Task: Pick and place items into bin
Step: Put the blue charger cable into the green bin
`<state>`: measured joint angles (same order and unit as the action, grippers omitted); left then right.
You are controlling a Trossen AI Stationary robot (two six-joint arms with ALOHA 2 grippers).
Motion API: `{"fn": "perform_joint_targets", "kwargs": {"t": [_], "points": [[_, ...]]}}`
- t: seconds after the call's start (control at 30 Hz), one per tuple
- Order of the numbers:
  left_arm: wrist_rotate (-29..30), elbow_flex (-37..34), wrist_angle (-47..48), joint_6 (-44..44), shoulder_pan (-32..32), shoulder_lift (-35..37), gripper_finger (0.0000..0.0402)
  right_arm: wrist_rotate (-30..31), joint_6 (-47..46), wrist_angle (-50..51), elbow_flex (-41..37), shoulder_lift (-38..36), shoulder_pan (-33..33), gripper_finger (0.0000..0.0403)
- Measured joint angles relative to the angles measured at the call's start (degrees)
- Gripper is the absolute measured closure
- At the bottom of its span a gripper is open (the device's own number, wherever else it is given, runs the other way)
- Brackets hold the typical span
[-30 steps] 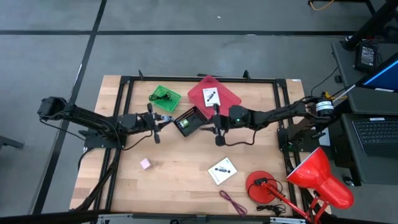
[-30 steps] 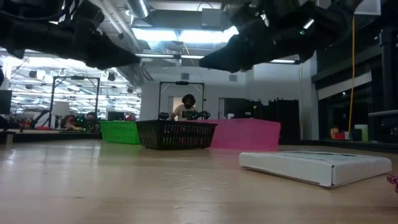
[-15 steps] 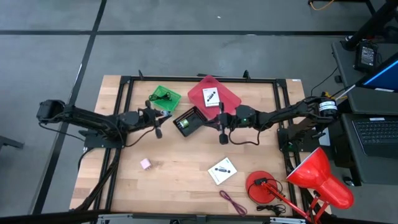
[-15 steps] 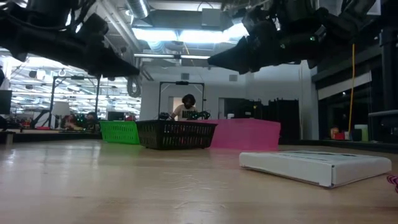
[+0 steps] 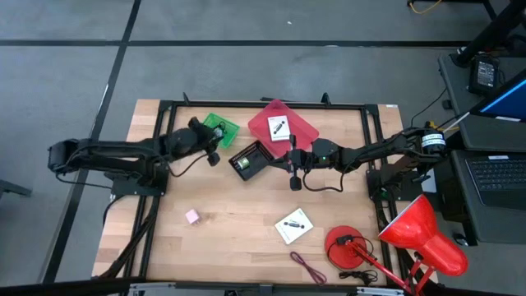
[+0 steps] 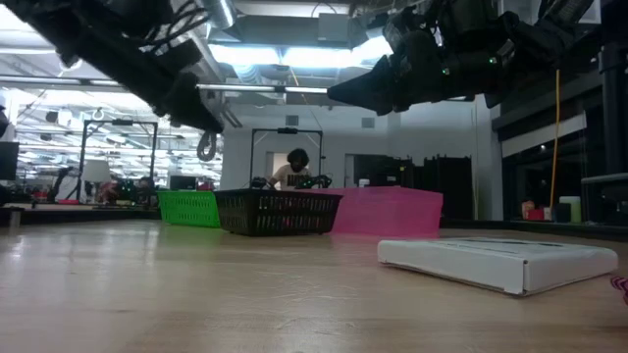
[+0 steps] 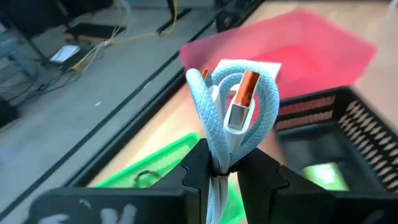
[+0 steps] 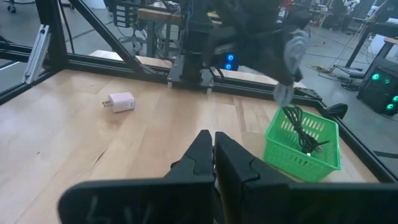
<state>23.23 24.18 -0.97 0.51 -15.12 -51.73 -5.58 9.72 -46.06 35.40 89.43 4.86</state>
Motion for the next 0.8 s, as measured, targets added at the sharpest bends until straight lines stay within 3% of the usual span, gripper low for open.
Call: {"fn": "perform_joint_targets", "kwargs": {"t": [0.4,0.57,0.8], "points": [[-5.1,12.8,18.5,12.5,-10.3,-9.4,0.0347,0.0,1.3,0.1,0.0,0.0,0.0,0.0403],[-7.4,15.7,20.5,15.5,-12.3,-15.7,0.0347,0.0,2.4,0.2,0.0,0.0,0.0,0.0403],[-6.2,17.2,20.5,17.7,-14.1,-22.5,0.0347,0.0,2.6,0.5,0.0,0.0,0.0,0.0403]]}}
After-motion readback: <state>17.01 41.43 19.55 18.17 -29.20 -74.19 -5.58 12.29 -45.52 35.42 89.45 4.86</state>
